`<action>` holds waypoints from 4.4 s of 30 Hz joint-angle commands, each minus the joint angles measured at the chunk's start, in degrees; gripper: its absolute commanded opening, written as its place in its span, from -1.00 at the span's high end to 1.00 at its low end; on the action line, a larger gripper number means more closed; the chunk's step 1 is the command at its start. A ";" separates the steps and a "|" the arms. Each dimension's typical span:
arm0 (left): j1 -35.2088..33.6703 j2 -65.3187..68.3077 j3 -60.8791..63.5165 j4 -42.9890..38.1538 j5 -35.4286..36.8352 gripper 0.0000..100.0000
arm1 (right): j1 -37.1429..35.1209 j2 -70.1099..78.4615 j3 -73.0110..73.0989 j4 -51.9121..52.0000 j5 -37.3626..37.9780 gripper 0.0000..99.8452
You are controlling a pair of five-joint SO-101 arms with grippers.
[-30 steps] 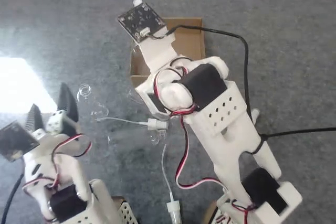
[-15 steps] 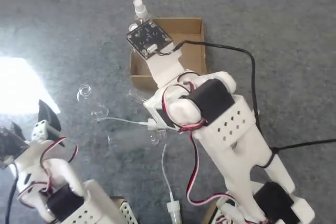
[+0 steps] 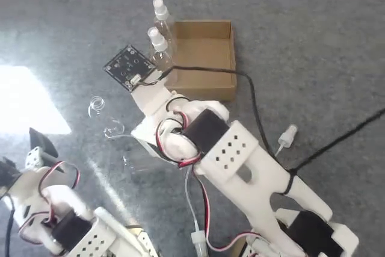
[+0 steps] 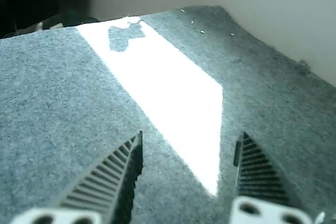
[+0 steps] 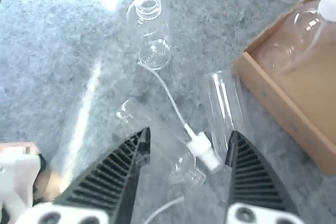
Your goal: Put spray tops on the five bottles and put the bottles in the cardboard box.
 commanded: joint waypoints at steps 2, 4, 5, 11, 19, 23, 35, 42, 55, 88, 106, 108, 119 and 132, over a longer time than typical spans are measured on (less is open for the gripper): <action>-0.26 -0.79 -0.66 -1.41 0.97 0.46 | -0.48 -2.95 7.30 -13.67 -0.18 0.58; -0.09 -0.79 -0.66 -1.23 0.97 0.46 | -0.48 -2.95 10.64 -18.86 -0.18 0.58; 0.00 -0.79 -0.66 -1.23 0.97 0.46 | -0.48 -2.95 12.13 -21.32 -0.18 0.58; -0.09 -0.79 -0.66 -1.23 0.97 0.46 | -2.24 -2.15 18.64 -33.45 -0.18 0.58; -0.26 -0.79 -0.57 -1.49 0.97 0.46 | -7.16 3.82 22.86 -47.34 5.98 0.58; -0.35 -0.79 -0.22 -1.58 0.97 0.46 | -7.25 9.36 22.86 -53.58 6.42 0.58; -0.35 -0.79 -0.04 -1.58 0.97 0.46 | -6.55 24.57 13.10 -56.92 8.09 0.33; -0.35 -0.79 -0.04 -1.58 0.97 0.46 | -4.88 29.23 11.43 -63.52 9.58 0.33; -0.26 -0.79 -0.04 -1.58 0.88 0.46 | -4.26 24.57 11.60 -58.95 9.67 0.33; 0.00 -0.79 0.04 -1.58 0.70 0.46 | -4.00 25.45 11.08 -64.40 9.67 0.53; 0.09 -0.79 0.04 -1.58 0.70 0.46 | -1.01 22.02 11.43 -63.34 9.67 0.85; 0.09 -0.79 0.04 -1.58 0.70 0.46 | -0.84 19.21 11.78 -60.88 9.67 0.85; 0.09 -0.79 0.04 -1.58 0.79 0.46 | -0.66 6.73 12.04 -45.32 9.67 0.85; 0.09 -0.79 1.27 -3.25 0.79 0.46 | -0.48 -9.71 12.04 -20.09 15.30 0.85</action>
